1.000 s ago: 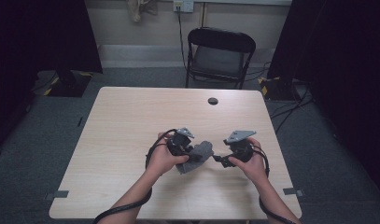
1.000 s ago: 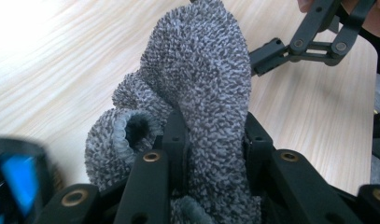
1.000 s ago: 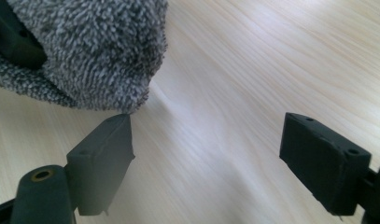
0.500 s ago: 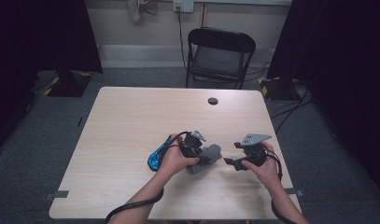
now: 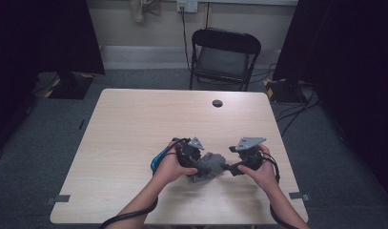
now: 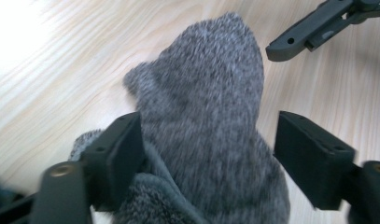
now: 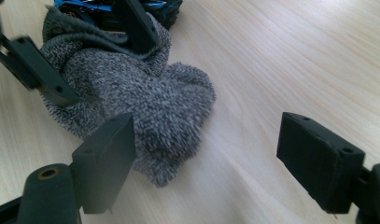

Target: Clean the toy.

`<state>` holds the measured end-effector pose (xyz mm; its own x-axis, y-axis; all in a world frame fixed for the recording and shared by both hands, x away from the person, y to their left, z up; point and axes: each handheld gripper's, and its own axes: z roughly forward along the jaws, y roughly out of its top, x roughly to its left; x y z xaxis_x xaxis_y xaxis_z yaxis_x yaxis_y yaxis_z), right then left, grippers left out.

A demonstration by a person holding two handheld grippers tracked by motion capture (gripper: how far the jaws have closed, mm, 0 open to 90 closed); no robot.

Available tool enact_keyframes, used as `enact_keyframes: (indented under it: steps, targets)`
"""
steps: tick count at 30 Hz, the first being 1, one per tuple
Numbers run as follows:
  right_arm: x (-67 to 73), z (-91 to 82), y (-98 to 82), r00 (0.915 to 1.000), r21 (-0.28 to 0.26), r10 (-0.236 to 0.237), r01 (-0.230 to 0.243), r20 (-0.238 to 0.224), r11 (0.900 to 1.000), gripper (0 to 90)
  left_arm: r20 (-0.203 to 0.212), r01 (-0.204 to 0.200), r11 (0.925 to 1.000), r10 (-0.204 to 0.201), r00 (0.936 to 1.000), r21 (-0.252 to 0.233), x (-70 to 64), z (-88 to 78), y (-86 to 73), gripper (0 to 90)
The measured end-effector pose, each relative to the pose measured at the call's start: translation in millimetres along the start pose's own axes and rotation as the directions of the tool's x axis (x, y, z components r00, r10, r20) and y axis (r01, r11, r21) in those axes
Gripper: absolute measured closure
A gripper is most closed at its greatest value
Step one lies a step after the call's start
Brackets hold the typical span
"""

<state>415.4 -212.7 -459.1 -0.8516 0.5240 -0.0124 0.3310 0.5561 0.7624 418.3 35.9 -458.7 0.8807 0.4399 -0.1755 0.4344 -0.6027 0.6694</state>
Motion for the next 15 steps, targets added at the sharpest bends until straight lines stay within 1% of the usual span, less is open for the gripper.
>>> enact_keyframes:
  steps: [1,2,3,5,6,7,9,10,11,13,14,15]
  targets:
    - [1.5,1.1,1.4,1.0,-0.001,-0.004,0.004,-0.006,1.0,19.2,-0.004,0.009,0.9999,-0.009,1.0,-0.011,-0.4,-7.8,-4.8,23.1]
    - [3.1,2.1,3.0,0.9998,-0.004,-0.01,0.009,-0.016,1.0,19.6,-0.004,0.009,0.9999,-0.009,1.0,-0.011,-0.4,-7.8,-4.8,22.9]
    - [4.8,3.0,4.6,0.9997,-0.007,-0.015,0.015,-0.017,1.0,19.7,-0.011,0.006,0.9999,-0.006,0.9999,-0.012,-1.5,-14.7,-11.0,22.1]
    - [7.6,5.4,7.9,0.9993,-0.008,-0.023,0.023,-0.03,1.0,19.7,-0.018,0.008,0.9998,-0.008,0.9998,-0.017,-3.2,-19.1,-18.1,21.5]
    - [7.6,5.4,7.9,0.9993,-0.008,-0.023,0.023,-0.03,1.0,19.7,-0.018,0.008,0.9998,-0.008,0.9998,-0.017,-3.2,-19.1,-18.1,21.0]
    - [9.9,8.0,11.5,0.9989,-0.01,-0.028,0.028,-0.036,1.0,19.7,-0.034,0.016,0.9998,-0.016,0.9993,-0.016,-4.0,-22.6,-25.0,20.6]
    - [11.4,9.9,14.3,0.9986,-0.018,-0.033,0.032,-0.041,0.999,19.7,-0.037,0.024,0.9996,-0.024,0.999,-0.012,-4.3,-23.8,-30.6,19.6]
    - [11.4,9.9,14.3,0.9986,-0.018,-0.033,0.032,-0.041,0.999,19.7,-0.037,0.024,0.9996,-0.024,0.999,-0.012,-4.3,-23.8,-30.6,20.8]
    - [13.5,12.8,17.6,0.9977,-0.022,-0.036,0.035,-0.057,0.999,19.7,-0.039,0.023,0.9997,-0.024,0.9989,-0.004,-4.7,-22.9,-34.0,22.3]
    - [15.2,14.4,19.1,0.9973,-0.022,-0.044,0.042,-0.059,0.999,19.8,-0.035,0.017,0.9999,-0.017,0.9992,0.0,-4.8,-22.3,-34.8,23.5]
    - [16.6,16.2,20.6,0.9965,-0.021,-0.047,0.045,-0.07,0.999,20.1,-0.037,-0.004,1.0,0.004,0.9993,-0.002,-3.9,-21.7,-35.4,31.3]
    - [19.5,20.3,22.7,0.9945,-0.023,-0.058,0.056,-0.087,0.998,20.4,-0.039,0.004,0.9999,-0.005,0.9992,-0.009,-0.7,-19.7,-35.3,42.0]
